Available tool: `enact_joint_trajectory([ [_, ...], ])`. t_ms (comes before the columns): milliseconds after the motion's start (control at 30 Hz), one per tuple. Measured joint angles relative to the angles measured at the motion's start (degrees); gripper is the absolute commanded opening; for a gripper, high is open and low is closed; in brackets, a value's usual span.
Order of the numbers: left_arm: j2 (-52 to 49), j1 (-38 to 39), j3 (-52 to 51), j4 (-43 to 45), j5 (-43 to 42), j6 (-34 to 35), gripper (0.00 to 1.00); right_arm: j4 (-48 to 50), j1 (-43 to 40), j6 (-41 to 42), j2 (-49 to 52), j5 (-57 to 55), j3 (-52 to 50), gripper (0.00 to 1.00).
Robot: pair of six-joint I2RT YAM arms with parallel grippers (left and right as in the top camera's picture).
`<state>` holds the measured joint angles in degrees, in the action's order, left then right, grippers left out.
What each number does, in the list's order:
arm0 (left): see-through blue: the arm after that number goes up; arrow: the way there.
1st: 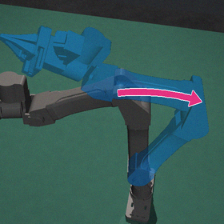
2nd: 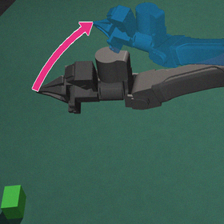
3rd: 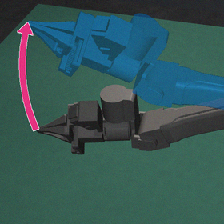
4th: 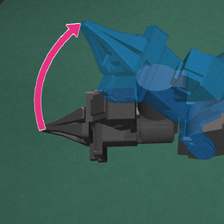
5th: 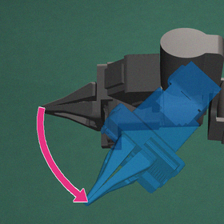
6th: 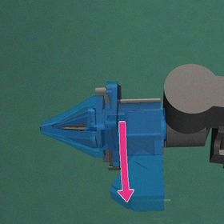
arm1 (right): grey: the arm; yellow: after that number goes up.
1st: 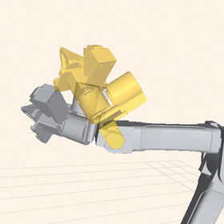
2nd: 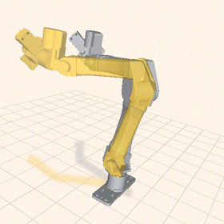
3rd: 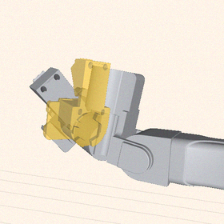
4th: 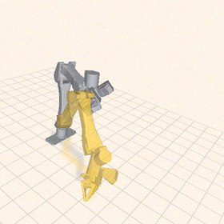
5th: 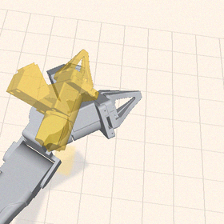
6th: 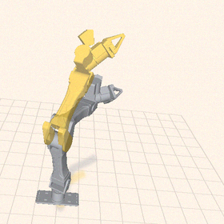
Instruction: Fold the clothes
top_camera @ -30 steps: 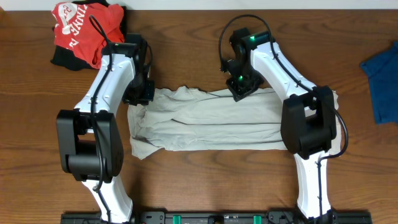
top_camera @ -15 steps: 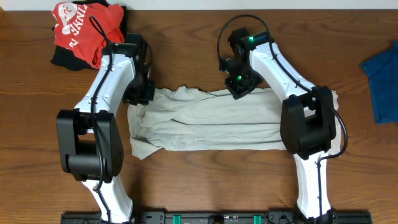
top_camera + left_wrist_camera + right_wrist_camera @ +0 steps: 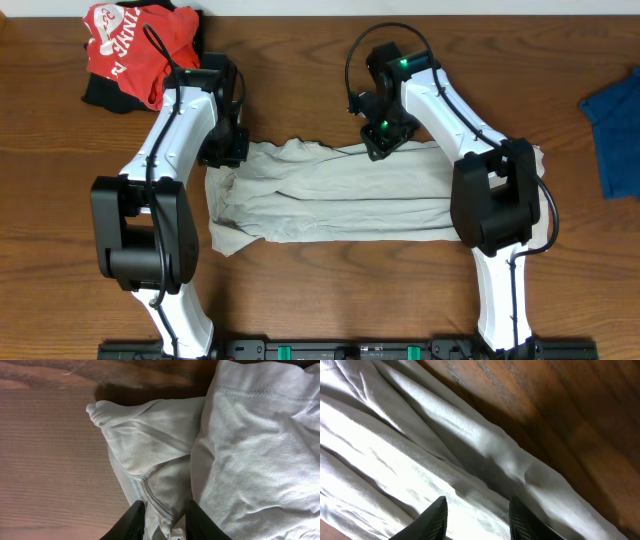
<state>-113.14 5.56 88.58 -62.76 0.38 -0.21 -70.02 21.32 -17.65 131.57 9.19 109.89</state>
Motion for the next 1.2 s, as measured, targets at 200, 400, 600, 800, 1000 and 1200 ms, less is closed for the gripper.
enact_joint_trajectory([
  [200,0.0,0.0,0.0,0.0,0.0,0.0,0.28,2.9,0.3,-0.6,0.0,0.0,-4.7,0.38],
  [400,0.0,0.0,0.0,0.2,0.0,0.0,0.28,3.4,0.4,-1.0,0.0,-0.2,-7.3,0.32],
  [600,0.0,0.0,0.0,0.2,0.0,0.2,0.21,3.4,0.4,-0.8,0.0,-0.9,-7.3,0.05],
  [800,0.0,0.0,0.0,0.0,-0.2,0.2,0.09,1.5,0.4,0.5,0.0,-2.0,-7.3,0.01],
  [1000,0.0,0.0,0.0,-2.1,-1.9,0.2,0.07,-1.2,0.4,1.6,0.0,-2.4,-7.3,0.01],
  [1200,0.0,0.0,0.0,-3.5,-3.3,0.2,0.09,-5.3,0.7,3.7,0.0,-2.3,-6.7,0.08],
])
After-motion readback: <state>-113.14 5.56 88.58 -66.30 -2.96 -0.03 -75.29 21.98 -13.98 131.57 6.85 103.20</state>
